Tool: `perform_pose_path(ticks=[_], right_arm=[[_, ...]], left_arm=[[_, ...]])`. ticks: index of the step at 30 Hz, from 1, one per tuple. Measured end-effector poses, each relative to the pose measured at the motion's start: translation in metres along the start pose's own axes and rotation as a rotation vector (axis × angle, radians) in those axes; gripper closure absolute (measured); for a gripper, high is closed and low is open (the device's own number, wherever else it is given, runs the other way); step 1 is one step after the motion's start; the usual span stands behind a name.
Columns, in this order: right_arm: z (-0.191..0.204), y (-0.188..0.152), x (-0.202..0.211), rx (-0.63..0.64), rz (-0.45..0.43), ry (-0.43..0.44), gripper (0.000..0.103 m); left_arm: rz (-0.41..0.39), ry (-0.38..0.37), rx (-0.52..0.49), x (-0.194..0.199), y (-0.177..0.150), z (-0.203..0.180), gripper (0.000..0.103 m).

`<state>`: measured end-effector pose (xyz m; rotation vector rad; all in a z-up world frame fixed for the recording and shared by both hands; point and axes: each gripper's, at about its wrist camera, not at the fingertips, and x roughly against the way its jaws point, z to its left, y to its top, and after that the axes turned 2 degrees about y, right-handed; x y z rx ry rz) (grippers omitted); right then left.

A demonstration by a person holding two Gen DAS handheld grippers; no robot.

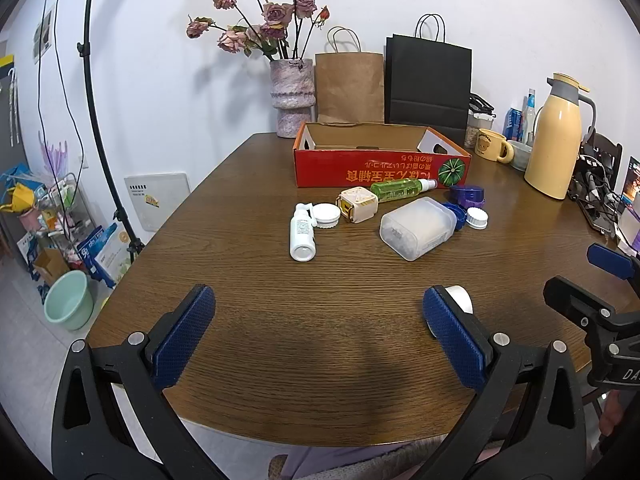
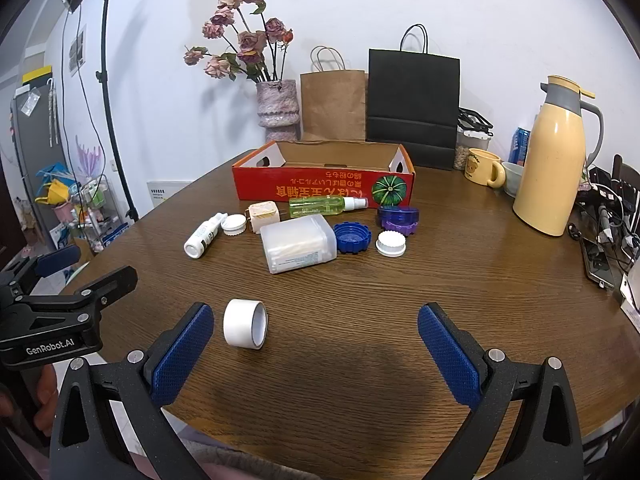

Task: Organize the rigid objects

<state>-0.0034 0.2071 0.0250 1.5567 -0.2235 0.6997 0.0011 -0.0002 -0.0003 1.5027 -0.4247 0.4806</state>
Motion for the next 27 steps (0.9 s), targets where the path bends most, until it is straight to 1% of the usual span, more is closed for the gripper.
perform_pose_path(ticks=[27], right_arm=[[0.0003, 0.0010, 0.0006, 0.001, -0.003, 0.001, 0.000]], left_arm=[[-0.002, 0.002, 0.000, -0.0002, 0.0029, -0.0001, 0.000]])
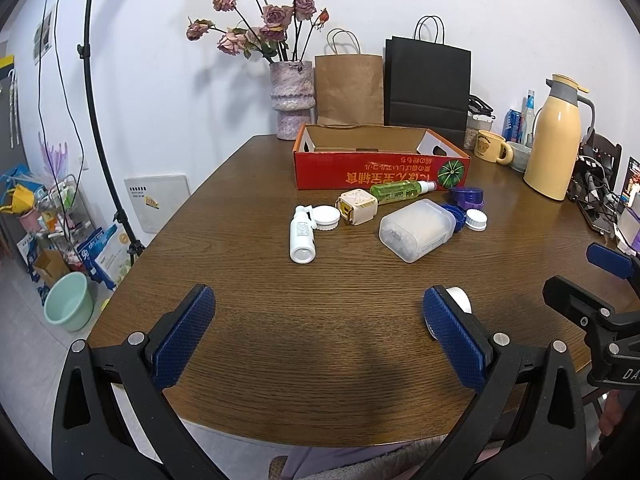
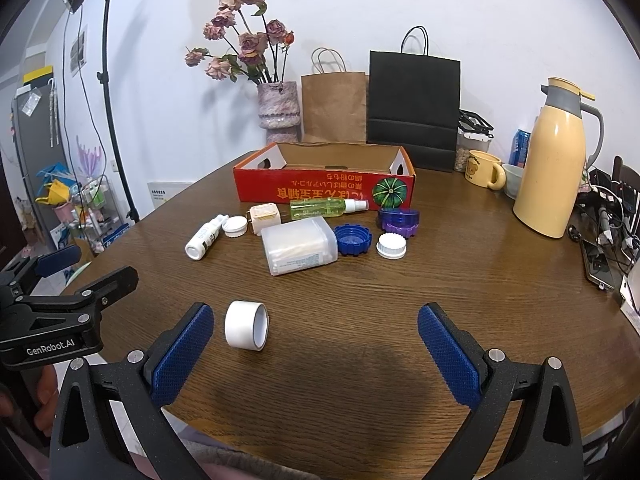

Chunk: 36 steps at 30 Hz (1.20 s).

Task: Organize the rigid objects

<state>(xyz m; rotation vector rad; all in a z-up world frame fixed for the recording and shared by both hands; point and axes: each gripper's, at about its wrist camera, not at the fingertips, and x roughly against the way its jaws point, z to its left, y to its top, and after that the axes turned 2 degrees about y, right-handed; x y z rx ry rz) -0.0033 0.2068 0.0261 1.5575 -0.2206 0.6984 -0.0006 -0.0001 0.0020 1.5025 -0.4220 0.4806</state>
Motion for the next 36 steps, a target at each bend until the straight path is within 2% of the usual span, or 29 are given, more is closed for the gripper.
perform_pose_path(ticks=[36], right_arm=[[0.0017, -0.0003, 0.0008, 0.002, -0.002, 0.000, 0.000]], left_arm=[[-0.004, 0.000, 0.001, 0.0009, 0.0018, -0.0006, 0.000]])
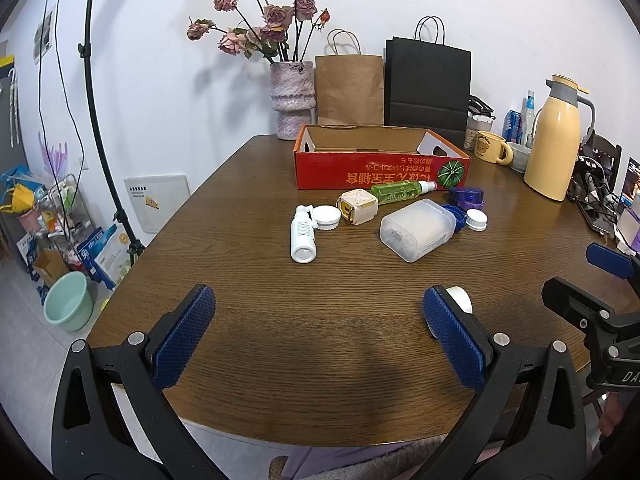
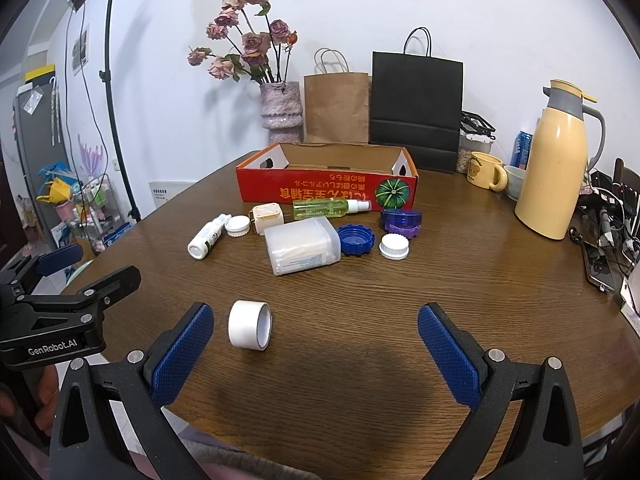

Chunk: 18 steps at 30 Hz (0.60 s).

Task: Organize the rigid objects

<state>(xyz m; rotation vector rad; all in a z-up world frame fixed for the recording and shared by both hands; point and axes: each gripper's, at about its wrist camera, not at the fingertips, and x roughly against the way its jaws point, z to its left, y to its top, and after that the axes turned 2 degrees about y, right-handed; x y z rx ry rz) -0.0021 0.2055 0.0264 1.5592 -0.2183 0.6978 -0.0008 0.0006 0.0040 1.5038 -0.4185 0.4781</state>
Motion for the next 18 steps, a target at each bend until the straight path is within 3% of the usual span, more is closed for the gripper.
perform_pose_path(ticks=[18], right_arm=[[0.0090, 0.0030, -0.0038, 0.009, 0.012, 0.004, 0.000]], left_arm=[[0.009, -0.005, 0.009, -0.0025, -0.0038, 0.0076, 0.000]])
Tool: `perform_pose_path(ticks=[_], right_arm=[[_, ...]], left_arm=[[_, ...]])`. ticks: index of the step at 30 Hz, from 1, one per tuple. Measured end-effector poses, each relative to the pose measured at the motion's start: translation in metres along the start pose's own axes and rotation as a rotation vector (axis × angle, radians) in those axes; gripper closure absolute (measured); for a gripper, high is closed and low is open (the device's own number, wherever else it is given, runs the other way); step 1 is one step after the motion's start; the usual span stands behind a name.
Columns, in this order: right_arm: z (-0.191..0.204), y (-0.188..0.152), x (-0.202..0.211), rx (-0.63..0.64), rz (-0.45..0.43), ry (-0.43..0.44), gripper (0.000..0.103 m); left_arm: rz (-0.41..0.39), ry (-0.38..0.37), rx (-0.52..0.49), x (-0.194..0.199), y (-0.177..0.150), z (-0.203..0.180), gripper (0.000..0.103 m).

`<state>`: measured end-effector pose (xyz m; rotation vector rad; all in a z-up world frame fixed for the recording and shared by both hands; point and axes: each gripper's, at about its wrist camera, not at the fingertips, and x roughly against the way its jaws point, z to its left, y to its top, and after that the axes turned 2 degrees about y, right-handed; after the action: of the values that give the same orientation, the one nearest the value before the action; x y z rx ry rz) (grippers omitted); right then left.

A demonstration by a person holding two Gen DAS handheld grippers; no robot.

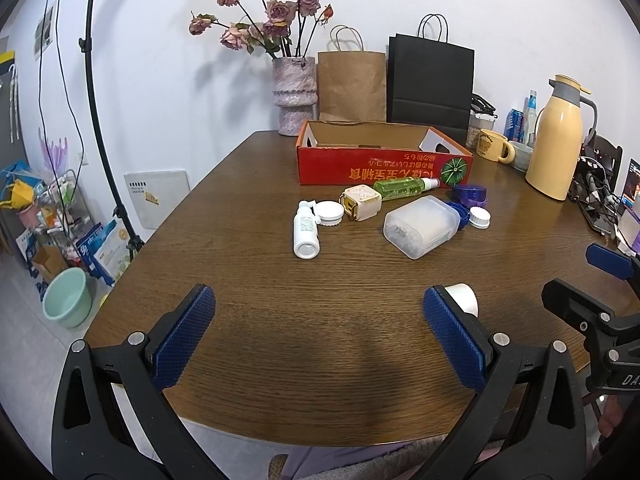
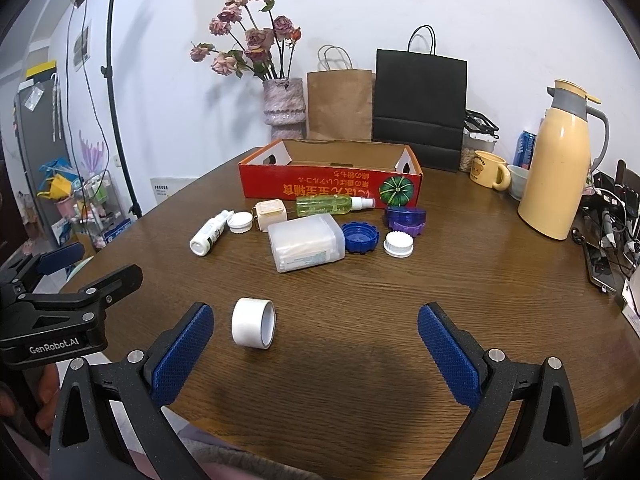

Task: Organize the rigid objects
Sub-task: 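Grasp the white tape roll with the right gripper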

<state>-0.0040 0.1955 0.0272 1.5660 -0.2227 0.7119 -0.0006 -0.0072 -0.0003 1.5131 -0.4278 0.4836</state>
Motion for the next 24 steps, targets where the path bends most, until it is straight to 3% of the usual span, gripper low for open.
perform_pose_path(ticks=[24], right_arm=[[0.019, -0.003, -0.040, 0.044, 0.084, 0.041, 0.000]], left_arm=[[0.060, -0.011, 0.027, -0.030, -0.007, 0.020, 0.000]])
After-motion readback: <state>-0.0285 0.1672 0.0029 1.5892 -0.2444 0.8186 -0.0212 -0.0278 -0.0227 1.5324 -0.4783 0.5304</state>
